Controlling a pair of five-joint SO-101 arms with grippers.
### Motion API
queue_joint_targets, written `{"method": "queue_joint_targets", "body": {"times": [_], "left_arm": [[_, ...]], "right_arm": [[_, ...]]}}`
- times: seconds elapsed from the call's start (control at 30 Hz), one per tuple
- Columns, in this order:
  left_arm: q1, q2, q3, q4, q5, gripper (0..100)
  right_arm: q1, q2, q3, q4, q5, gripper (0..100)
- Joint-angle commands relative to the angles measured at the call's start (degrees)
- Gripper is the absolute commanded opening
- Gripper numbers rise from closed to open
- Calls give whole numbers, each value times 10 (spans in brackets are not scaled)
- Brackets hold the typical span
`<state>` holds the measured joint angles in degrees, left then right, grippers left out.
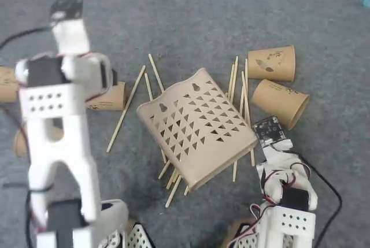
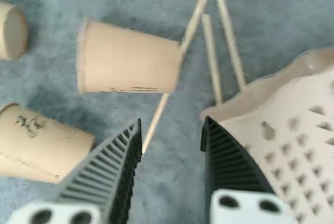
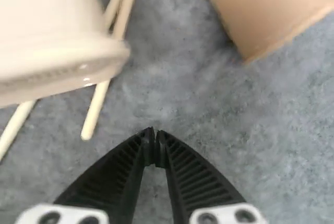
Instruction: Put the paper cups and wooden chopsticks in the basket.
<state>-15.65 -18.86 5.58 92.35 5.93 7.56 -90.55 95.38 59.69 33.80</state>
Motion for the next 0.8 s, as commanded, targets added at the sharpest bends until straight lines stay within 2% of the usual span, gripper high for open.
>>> {"method": "queue_joint_targets", "body": {"times": [0.0, 0.07, 0.2, 0.37, 0.5, 0.63, 0.77], "left_arm": [[-47, -120, 167, -113, 4, 181], [-61, -184, 269, -164, 3, 181], [-69, -280, 442, -236, -27, 181], [-69, -320, 585, -350, -28, 181], [-75, -316, 608, -396, -28, 181], [-93, -315, 611, -403, -27, 181], [-98, -316, 611, -404, -27, 181]], "right_arm": [[3, -8, -54, 5, 28, 147], [14, -8, -86, 23, 62, 184], [4, -8, -190, 118, 149, 188], [-98, -8, -333, 305, 267, 190], [-207, -2, -405, 373, 276, 191], [-315, 0, -412, 378, 273, 188], [-398, 0, -402, 351, 215, 188]]}}
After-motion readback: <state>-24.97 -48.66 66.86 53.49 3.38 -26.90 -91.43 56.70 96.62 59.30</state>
